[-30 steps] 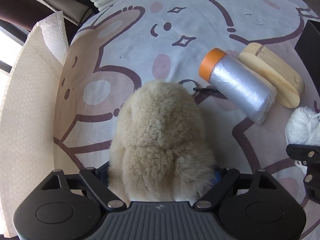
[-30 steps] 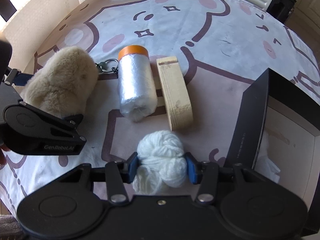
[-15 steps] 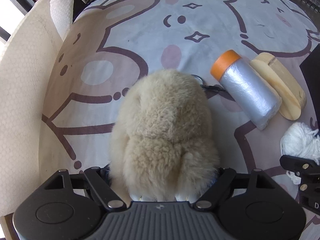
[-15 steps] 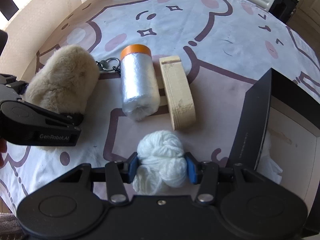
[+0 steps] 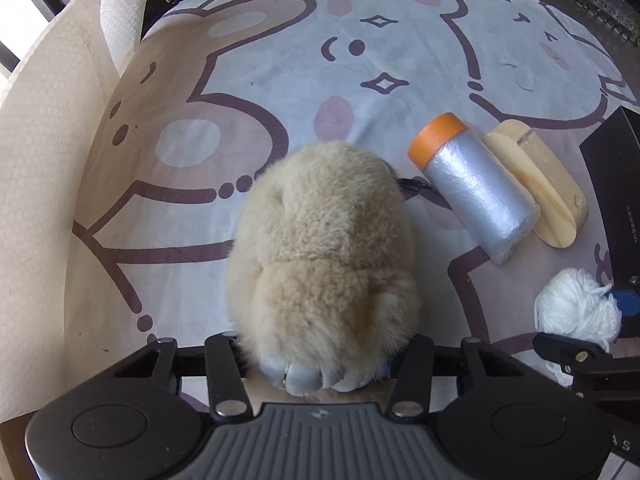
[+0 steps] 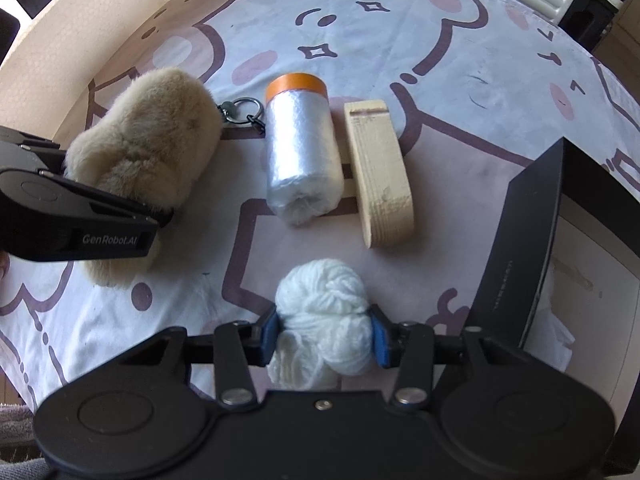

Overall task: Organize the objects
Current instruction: 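Lift the bunny with the left tool while the right tool lifts the yarn ball, then carry the bunny with the left tool while the right tool carries the yarn ball over the black box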

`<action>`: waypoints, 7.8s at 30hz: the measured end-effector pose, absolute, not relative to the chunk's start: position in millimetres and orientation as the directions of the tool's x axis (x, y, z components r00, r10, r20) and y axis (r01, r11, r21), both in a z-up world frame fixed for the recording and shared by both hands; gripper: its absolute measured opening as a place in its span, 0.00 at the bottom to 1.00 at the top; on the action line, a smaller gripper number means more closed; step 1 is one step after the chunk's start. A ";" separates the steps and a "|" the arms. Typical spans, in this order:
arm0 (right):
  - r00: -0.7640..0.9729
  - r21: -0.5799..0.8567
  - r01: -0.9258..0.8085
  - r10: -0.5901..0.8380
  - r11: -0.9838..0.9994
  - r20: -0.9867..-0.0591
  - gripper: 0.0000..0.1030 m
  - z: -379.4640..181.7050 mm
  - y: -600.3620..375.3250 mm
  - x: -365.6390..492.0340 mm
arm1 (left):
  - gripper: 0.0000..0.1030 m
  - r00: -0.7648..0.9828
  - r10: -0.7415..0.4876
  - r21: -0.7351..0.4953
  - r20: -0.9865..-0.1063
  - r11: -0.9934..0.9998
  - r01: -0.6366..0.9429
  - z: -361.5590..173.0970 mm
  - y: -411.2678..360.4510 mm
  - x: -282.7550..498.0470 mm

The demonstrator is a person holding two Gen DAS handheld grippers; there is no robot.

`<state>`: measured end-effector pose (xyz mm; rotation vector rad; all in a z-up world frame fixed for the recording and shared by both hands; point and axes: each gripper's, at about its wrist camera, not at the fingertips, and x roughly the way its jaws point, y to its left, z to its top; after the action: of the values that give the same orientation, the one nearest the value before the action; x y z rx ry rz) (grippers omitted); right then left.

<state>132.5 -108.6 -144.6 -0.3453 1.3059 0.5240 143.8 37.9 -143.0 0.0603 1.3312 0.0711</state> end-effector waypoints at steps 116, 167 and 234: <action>0.677 0.079 -0.207 0.201 0.975 -0.707 0.44 3.9 -193.6 75.5 | 0.45 0.613 0.009 -0.055 -0.790 0.995 -0.085 13.3 17.7 65.0; 0.701 0.037 0.038 0.000 0.999 -0.713 0.44 -5.7 -332.3 65.0 | 0.45 0.596 -0.181 -0.102 -0.782 0.981 0.165 0.2 -136.3 95.9; 0.609 0.151 0.064 0.082 0.986 -0.789 0.43 -66.3 -375.2 114.0 | 0.45 0.464 -0.419 -0.363 -0.780 0.908 0.209 -112.6 -219.7 180.0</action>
<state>114.0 -375.2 -66.3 0.1703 0.9170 0.0105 180.0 -219.7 -112.5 -0.2291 1.0188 -0.3896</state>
